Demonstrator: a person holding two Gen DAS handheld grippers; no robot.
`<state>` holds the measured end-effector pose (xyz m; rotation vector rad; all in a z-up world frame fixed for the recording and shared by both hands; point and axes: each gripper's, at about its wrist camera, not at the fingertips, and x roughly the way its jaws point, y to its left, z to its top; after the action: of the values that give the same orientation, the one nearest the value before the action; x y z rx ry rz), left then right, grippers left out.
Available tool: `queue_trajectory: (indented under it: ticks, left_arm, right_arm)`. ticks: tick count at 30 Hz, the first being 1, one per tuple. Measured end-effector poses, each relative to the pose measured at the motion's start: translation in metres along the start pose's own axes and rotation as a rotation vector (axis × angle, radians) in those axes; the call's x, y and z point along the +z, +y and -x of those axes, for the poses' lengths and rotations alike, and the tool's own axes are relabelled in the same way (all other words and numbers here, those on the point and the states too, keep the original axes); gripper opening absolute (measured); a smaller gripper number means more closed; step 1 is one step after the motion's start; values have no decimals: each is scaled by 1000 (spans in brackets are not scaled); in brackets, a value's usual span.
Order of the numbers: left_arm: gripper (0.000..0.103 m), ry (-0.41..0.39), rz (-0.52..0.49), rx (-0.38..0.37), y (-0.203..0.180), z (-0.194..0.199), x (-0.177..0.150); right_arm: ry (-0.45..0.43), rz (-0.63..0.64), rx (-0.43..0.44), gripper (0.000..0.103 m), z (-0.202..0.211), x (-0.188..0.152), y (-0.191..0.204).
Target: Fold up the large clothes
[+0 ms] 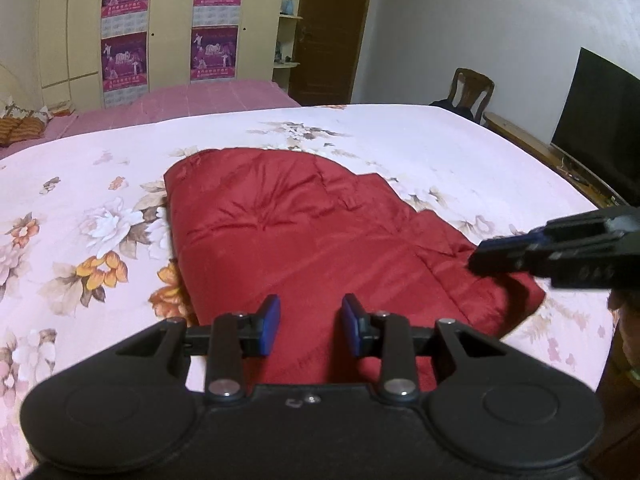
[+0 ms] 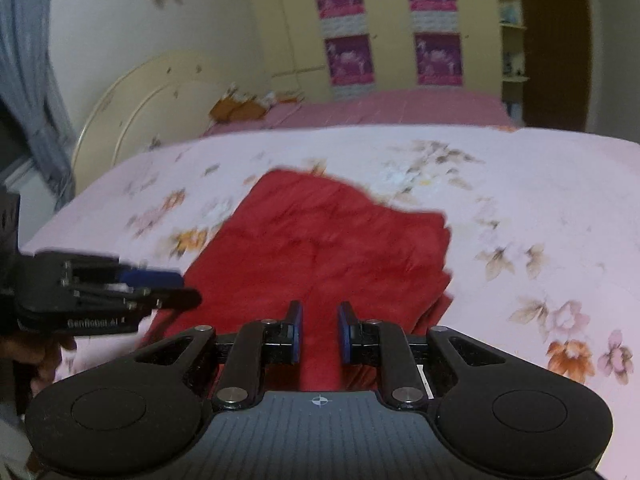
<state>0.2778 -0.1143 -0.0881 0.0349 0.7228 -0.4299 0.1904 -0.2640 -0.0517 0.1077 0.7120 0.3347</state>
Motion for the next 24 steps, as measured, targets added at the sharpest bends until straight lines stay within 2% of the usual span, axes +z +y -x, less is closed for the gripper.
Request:
queue_trajectory:
  ticks: [8, 15, 18, 21, 24]
  left_arm:
    - [34, 18, -22, 9, -5, -5, -22]
    - [35, 32, -26, 16, -5, -15, -35]
    - [34, 29, -13, 2, 1, -5, -23]
    - [38, -69, -25, 12, 14, 8, 1]
    - [38, -92, -42, 29, 28, -12, 32]
  right_arm:
    - [81, 33, -47, 18, -26, -38, -4]
    - [121, -43, -42, 18, -48, -58, -15]
    - [122, -47, -38, 18, -37, -45, -17]
    - [-5, -72, -51, 18, -8, -17, -26]
    - [-65, -52, -99, 18, -15, 19, -38]
